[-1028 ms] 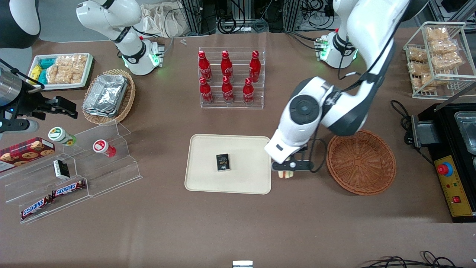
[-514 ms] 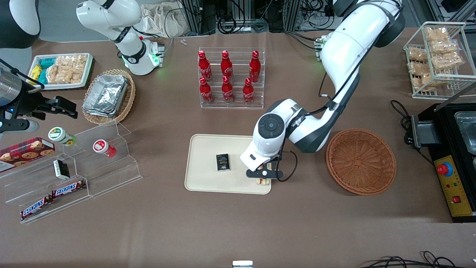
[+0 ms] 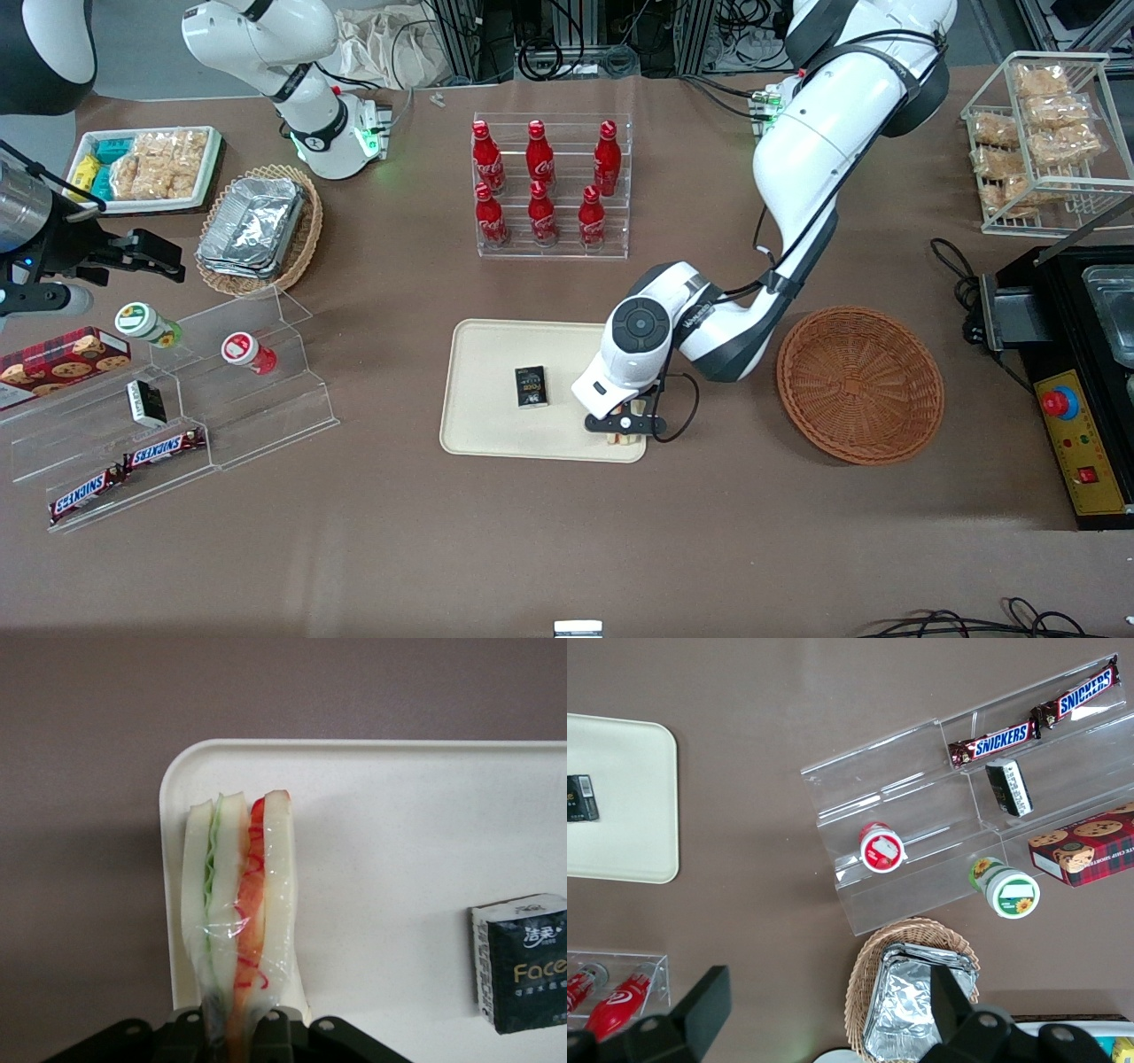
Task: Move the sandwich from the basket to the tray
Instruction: 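Lower the sandwich onto the tray and open the left gripper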
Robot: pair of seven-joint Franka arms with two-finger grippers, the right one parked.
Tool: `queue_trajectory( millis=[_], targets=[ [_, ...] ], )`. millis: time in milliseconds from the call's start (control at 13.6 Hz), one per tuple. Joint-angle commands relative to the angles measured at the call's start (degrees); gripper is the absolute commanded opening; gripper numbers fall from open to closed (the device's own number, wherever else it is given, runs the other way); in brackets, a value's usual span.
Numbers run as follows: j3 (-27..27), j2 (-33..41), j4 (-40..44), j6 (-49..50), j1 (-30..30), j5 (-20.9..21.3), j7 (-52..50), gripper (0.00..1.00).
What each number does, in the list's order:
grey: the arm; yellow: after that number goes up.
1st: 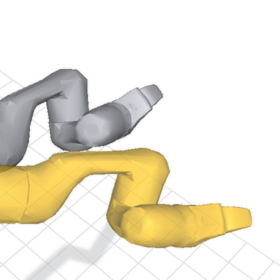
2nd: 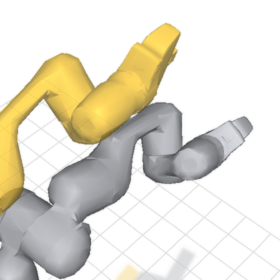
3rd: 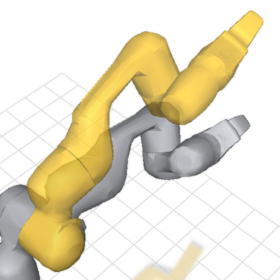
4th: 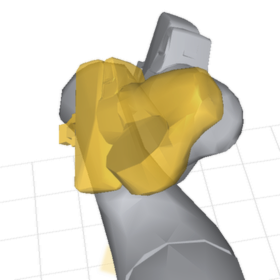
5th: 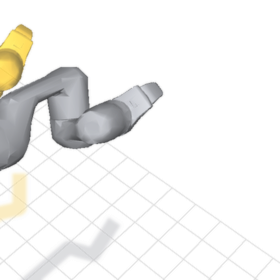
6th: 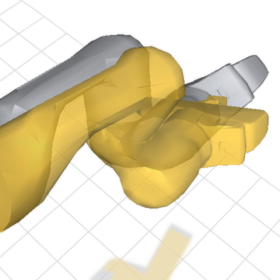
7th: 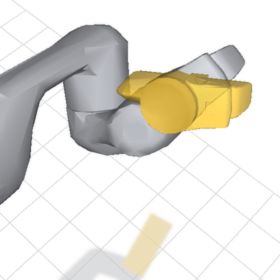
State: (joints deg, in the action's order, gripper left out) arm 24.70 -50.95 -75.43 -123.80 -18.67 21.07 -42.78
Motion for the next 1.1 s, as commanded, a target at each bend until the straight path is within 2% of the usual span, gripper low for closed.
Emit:
queue_trajectory(
  millis=[0, 73, 440, 661, 1028],
  targets=[
    [-0.2, -1.3, 2.3, 0.3, -1.0, 1.0, -1.3, 0.68],
    [-0.2, -1.3, 2.3, 0.3, -0.9, 1.0, -1.3, 1.0],
    [0.0, 0.6, 2.7, 4.1, -0.1, -0.9, -1.2, 1.0],
    [0.0, 5.9, 3.0, 10.0, 1.9, -3.4, -1.1, 1.0],
    [0.2, 16.8, 2.4, 20.8, 9.5, -6.4, 0.1, 1.0]
  ],
)
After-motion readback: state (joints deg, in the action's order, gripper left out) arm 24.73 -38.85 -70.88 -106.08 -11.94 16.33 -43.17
